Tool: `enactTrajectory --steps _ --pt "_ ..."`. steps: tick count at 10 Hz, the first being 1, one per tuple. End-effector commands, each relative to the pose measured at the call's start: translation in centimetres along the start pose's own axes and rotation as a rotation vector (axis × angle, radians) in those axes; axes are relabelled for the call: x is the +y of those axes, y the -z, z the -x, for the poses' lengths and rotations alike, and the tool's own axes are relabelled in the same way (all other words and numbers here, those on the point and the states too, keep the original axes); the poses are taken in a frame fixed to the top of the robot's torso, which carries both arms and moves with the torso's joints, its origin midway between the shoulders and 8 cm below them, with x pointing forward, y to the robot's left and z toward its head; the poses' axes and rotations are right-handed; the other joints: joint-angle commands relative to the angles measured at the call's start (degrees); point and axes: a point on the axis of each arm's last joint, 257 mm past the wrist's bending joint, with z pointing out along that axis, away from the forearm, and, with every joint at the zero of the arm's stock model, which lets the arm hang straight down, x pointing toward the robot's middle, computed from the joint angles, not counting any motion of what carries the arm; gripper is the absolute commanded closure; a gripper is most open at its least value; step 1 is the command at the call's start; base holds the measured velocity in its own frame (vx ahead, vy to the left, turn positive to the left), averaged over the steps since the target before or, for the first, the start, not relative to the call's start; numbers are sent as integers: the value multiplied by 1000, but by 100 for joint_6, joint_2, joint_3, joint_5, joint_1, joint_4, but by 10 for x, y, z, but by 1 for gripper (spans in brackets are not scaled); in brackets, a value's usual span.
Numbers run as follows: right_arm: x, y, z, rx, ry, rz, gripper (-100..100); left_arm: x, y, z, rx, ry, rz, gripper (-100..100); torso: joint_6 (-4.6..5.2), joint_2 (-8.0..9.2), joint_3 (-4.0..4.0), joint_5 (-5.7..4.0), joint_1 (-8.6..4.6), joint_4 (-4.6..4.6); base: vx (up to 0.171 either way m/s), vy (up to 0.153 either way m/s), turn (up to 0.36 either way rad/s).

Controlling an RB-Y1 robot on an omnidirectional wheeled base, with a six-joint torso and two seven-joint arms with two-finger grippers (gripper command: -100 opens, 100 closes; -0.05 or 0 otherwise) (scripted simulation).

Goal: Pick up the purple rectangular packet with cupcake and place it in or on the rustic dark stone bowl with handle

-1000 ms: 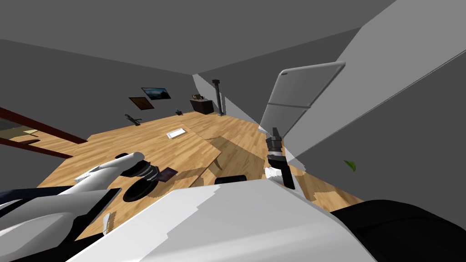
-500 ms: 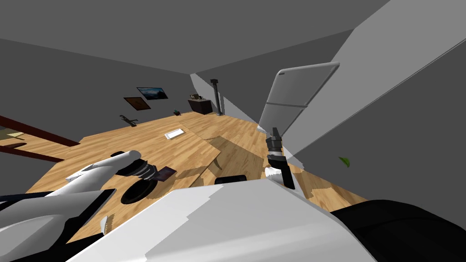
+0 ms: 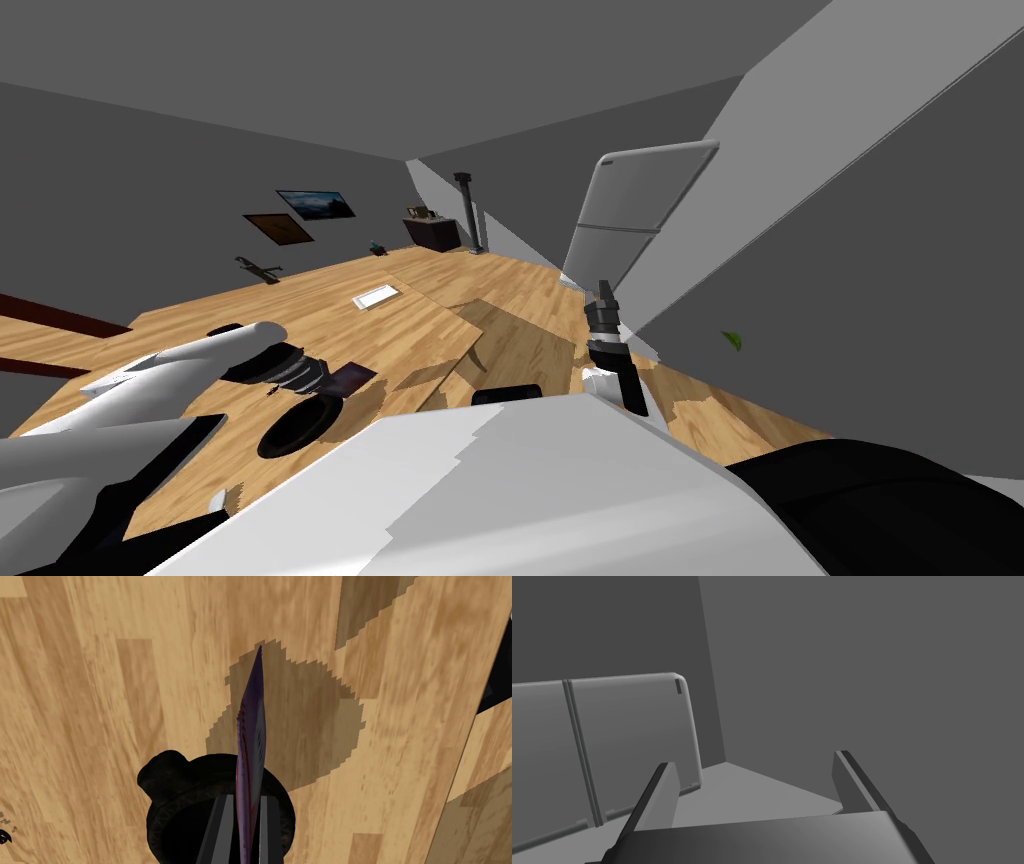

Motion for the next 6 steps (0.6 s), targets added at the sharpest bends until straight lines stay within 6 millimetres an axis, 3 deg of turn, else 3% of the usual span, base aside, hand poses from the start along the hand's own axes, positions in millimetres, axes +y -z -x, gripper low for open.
enactTrajectory --steps 1,6 --pt "0 0 0 0 0 0 0 -4 17 6 -4 12 3 100 0 0 0 0 0 0 -79 56 -114" --pt "0 0 0 0 0 0 0 -12 74 24 -10 55 11 100 -5 14 8 3 6 2 -79 65 -97"
